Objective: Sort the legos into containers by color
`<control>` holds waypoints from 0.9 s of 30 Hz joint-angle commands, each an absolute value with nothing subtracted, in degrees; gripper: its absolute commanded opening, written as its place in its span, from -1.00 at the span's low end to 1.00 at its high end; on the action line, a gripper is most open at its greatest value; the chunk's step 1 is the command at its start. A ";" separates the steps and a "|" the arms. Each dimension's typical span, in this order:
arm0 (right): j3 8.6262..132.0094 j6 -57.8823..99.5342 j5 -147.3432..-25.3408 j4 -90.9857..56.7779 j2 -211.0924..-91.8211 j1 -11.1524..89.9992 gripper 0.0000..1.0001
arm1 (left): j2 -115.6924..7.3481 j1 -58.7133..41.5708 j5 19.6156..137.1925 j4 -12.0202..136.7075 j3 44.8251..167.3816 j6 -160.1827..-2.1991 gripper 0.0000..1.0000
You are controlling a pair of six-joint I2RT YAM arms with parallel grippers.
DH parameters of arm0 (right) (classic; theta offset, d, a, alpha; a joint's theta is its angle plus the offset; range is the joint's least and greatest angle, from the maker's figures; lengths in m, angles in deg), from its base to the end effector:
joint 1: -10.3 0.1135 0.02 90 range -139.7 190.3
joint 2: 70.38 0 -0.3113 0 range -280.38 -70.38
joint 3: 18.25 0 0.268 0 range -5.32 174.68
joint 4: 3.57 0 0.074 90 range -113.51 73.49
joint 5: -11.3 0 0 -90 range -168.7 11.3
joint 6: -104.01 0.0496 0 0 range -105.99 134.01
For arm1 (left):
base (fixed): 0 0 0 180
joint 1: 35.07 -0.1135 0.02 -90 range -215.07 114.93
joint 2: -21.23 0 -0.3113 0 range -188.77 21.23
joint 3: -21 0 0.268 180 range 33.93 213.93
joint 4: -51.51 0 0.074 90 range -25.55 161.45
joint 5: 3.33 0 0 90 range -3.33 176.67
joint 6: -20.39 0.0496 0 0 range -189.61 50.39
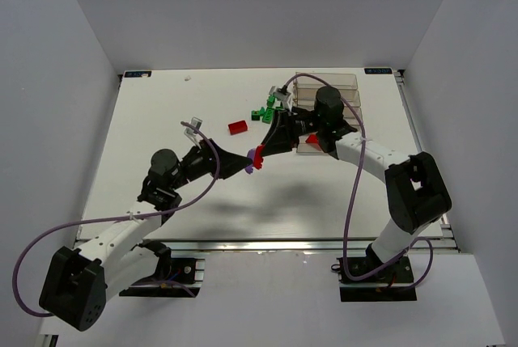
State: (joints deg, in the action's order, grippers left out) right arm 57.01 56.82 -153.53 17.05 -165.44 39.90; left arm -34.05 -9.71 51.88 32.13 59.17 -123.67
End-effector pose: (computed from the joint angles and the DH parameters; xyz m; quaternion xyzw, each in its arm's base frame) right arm 0.3125 0.2326 0.3340 -0.3657 0.6037 0.6783 0.2045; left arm 0.1808 -0.1170 0.2951 0.0449 0.6941 -0.5989 0.3969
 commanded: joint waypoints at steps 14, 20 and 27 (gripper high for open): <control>57.17 75.45 -156.66 46.07 -166.35 42.02 -1.00 | -32.64 -9.41 44.04 18.32 55.82 -131.30 0.55; 57.09 75.01 -156.49 45.89 -166.44 42.03 -1.00 | -32.64 -9.41 42.63 13.47 53.62 -135.00 0.27; 55.77 71.32 -156.66 42.21 -165.21 41.94 -1.00 | -33.26 -9.41 42.10 11.19 52.83 -136.50 -0.09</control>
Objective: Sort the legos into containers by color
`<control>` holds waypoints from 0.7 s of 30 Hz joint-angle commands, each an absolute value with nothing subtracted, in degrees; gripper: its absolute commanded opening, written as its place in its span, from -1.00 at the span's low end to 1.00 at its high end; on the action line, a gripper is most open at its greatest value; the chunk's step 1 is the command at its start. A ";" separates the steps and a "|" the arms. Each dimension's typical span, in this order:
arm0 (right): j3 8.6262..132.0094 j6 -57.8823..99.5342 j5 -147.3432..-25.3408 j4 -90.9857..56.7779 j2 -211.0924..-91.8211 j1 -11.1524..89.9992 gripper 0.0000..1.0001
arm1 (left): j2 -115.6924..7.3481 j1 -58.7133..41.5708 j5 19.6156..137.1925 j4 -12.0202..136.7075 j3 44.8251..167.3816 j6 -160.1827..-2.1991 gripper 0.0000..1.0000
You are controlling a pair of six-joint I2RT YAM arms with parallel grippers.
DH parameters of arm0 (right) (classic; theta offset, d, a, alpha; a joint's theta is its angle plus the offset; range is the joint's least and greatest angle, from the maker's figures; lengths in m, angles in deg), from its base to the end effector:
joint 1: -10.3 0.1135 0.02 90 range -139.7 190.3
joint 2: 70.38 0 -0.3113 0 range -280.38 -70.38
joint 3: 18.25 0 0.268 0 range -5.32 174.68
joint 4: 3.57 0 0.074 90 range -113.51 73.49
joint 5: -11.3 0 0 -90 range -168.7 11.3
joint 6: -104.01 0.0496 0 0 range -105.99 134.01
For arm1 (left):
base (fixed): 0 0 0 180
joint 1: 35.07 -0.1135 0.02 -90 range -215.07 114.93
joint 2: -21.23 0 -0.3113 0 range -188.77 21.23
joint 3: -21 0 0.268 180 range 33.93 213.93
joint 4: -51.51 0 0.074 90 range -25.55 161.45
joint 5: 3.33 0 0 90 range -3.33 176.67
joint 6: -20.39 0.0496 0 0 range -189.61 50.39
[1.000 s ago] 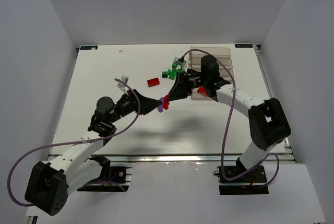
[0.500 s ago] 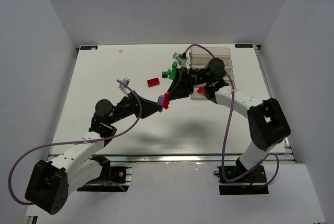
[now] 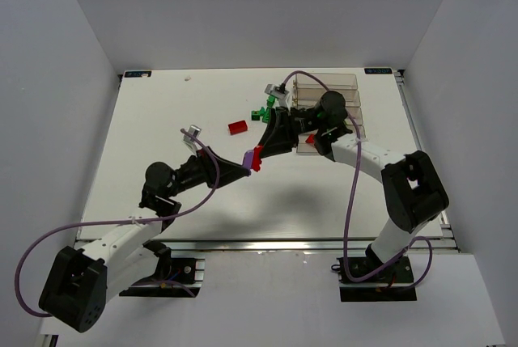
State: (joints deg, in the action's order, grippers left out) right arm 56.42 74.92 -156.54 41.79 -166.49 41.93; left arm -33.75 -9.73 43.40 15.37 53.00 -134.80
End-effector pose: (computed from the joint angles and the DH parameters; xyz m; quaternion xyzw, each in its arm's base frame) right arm 0.2979 0.2405 0.3593 -0.4023 0.5435 0.7081 0.2033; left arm 0.1620 -0.1143 0.2889 0.0747 0.6415 -0.6786 0.3498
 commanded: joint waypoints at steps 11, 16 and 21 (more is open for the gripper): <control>55.59 62.36 -156.75 30.80 -163.45 41.94 -1.00 | -35.10 -9.41 41.67 9.60 53.71 -137.29 -0.76; 57.08 47.18 -157.10 15.61 -161.26 40.71 -1.00 | -33.26 -9.41 43.59 13.46 53.97 -134.57 -1.00; 59.80 27.08 -156.48 -7.95 -159.15 39.13 -1.00 | -31.15 -9.41 45.97 16.89 54.59 -131.75 -1.00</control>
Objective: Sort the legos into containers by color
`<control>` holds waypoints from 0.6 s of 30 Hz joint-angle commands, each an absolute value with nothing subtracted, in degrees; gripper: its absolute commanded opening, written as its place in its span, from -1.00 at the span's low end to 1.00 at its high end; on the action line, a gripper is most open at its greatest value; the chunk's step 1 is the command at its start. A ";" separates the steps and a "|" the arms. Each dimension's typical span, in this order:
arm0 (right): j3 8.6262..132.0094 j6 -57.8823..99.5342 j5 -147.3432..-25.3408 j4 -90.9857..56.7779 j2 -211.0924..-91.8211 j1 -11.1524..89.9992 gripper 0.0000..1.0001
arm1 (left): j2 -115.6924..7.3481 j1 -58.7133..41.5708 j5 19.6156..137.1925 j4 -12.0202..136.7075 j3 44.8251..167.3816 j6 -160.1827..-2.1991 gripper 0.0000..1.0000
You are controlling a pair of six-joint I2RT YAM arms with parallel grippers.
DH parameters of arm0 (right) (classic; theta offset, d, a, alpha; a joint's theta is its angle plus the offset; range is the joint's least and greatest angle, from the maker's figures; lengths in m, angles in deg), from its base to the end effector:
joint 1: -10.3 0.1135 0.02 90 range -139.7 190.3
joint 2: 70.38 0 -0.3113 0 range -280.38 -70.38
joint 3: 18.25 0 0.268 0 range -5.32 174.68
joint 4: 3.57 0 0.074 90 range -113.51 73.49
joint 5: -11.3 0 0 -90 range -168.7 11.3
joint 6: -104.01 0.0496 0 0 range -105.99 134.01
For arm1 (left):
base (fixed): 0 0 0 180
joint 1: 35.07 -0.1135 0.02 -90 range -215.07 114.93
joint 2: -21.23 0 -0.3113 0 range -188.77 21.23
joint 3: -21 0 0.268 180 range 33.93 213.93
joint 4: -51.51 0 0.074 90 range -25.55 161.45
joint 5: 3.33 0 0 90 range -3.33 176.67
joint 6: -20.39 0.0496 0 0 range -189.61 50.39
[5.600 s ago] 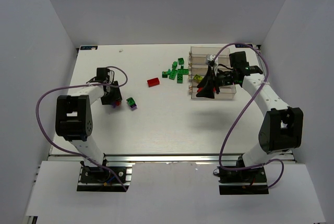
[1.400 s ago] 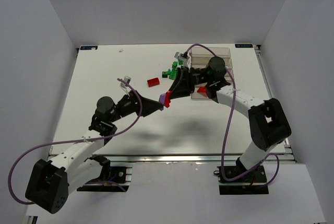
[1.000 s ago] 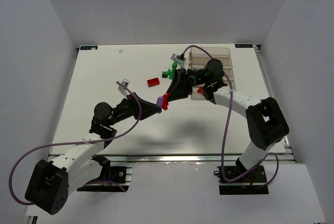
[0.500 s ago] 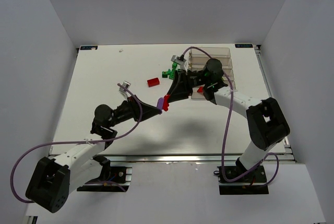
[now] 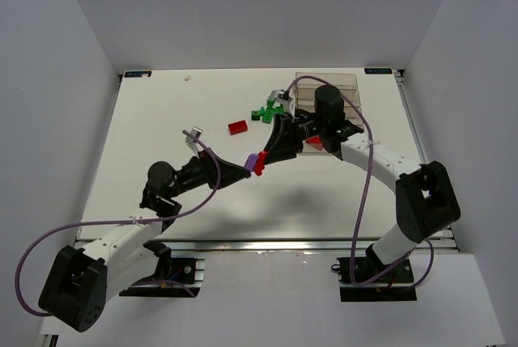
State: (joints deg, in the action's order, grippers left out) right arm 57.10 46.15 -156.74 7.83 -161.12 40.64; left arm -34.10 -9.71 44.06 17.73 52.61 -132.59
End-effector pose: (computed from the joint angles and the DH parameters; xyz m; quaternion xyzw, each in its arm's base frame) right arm 0.2918 0.2270 0.3478 -0.4204 0.5748 0.6685 0.2143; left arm 0.1637 -0.1148 0.2810 0.0706 0.6563 -0.6649 0.3495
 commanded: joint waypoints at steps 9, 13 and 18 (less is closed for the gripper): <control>59.45 9.46 -154.21 -28.53 -157.12 32.45 -1.00 | -30.71 -9.41 50.89 18.30 54.68 -129.64 -1.00; 64.28 -0.20 -141.34 -40.13 -158.53 26.31 -1.00 | -29.39 -9.49 53.79 27.61 56.08 -124.81 -1.00; 67.72 -3.83 -121.53 -41.92 -159.85 21.91 -1.00 | -27.63 -9.49 57.13 32.63 56.26 -122.35 -1.00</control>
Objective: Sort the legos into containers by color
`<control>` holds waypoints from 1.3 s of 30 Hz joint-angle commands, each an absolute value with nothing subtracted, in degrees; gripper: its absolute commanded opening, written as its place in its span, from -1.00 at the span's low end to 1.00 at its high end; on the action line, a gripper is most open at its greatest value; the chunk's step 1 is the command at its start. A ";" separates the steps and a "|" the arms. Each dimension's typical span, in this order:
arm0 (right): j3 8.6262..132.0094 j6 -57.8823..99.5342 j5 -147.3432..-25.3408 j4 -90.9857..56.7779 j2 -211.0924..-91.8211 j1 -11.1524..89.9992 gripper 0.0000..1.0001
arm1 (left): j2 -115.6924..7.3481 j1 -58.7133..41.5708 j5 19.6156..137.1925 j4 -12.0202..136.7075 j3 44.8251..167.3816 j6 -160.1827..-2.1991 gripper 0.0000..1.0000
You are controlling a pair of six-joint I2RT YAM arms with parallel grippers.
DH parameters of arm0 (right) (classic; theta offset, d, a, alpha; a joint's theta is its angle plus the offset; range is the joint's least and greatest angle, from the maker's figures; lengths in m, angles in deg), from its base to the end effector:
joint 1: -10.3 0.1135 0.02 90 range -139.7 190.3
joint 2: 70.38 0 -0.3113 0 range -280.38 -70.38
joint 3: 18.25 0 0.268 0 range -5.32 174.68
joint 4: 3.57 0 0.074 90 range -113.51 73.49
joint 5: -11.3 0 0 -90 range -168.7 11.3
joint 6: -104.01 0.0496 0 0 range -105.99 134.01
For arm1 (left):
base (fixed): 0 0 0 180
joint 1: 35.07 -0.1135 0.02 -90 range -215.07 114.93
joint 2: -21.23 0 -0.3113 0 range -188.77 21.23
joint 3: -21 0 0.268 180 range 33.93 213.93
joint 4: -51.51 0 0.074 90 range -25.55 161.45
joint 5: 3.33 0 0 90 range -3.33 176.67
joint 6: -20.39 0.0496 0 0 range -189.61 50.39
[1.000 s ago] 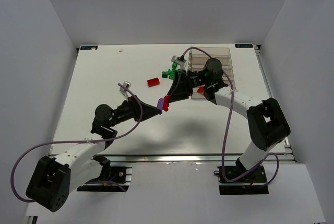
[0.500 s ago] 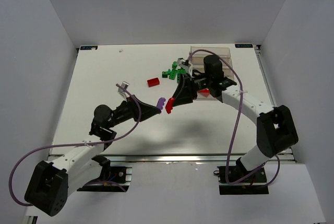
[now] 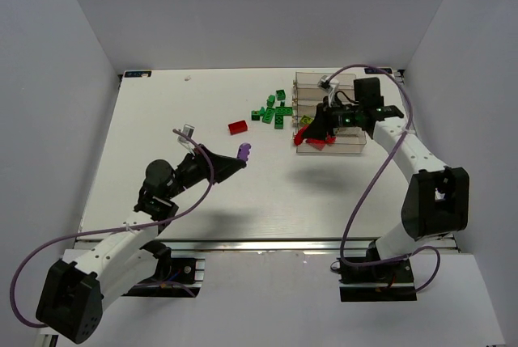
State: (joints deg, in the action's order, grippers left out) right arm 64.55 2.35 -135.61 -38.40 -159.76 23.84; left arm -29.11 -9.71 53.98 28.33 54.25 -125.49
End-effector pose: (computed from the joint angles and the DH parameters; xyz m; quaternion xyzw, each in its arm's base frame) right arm 0.3390 0.1244 0.3272 -0.3661 0.7393 0.4401 0.3546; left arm 0.1625 -0.1067 0.2867 0.0331 0.6740 -0.6074 0.4192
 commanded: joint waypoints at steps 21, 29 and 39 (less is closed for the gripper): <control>73.70 -5.58 -89.07 -34.79 -171.98 14.87 -0.99 | -33.34 -9.41 57.13 34.04 60.47 -120.85 -1.00; 70.53 -7.61 -90.39 -36.37 -170.92 14.43 -0.40 | -37.56 -9.41 56.08 32.90 62.67 -120.50 -1.00; 73.52 -6.64 -95.38 -40.23 -170.48 12.59 0.22 | -48.01 -8.27 54.85 32.28 69.26 -118.75 -1.00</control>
State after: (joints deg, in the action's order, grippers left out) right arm 70.67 -6.70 -92.00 -38.40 -172.31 13.65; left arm -46.45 -9.14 55.84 33.18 65.81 -120.55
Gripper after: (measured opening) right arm 0.604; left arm 0.465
